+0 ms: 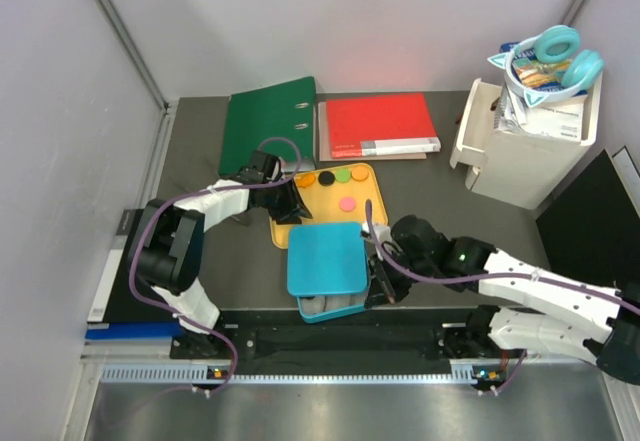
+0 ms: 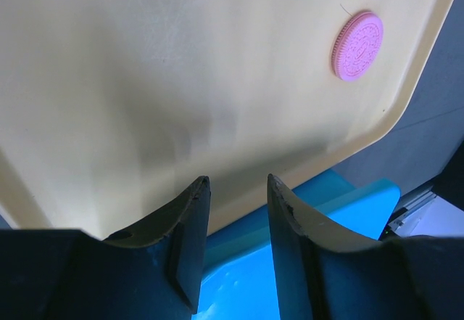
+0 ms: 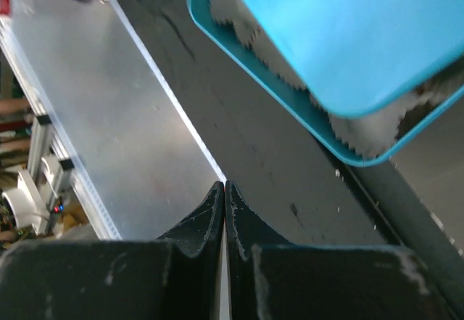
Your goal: Pack the cookies
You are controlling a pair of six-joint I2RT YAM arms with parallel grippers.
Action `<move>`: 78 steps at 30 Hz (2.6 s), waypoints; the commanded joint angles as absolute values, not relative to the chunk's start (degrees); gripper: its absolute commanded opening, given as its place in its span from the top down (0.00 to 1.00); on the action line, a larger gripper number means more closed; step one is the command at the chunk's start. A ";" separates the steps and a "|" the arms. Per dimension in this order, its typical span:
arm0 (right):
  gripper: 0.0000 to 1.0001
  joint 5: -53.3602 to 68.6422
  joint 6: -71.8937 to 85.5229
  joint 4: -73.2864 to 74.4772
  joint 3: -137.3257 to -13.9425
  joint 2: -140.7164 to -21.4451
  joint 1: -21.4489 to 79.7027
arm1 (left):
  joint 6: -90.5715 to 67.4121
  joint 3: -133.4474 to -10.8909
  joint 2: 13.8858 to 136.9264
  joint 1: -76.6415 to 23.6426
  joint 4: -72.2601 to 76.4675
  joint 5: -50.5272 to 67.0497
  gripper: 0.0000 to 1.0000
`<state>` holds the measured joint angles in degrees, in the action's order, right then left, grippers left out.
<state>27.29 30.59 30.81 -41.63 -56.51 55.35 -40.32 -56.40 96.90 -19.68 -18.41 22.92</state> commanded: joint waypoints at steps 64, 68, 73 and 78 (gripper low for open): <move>1.00 1.85 37.81 44.29 -46.56 -43.24 62.31 | -45.69 -64.95 81.84 -23.74 -31.20 1.52 0.40; 1.00 3.59 35.33 41.15 -52.81 -48.94 62.40 | -51.05 -60.92 75.42 -23.20 -29.79 -6.76 0.39; 1.00 7.47 35.07 29.90 -52.03 -58.94 62.31 | -55.80 -54.07 74.10 -23.81 -34.37 -1.59 0.45; 1.00 9.05 34.28 24.53 -52.47 -66.08 62.23 | -62.75 -41.94 64.96 -27.41 -32.69 -2.37 0.47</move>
<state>6.98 36.01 31.16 -51.92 -63.13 61.65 -55.88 -49.30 71.77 -24.80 -30.52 -1.87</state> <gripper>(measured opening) 0.004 0.535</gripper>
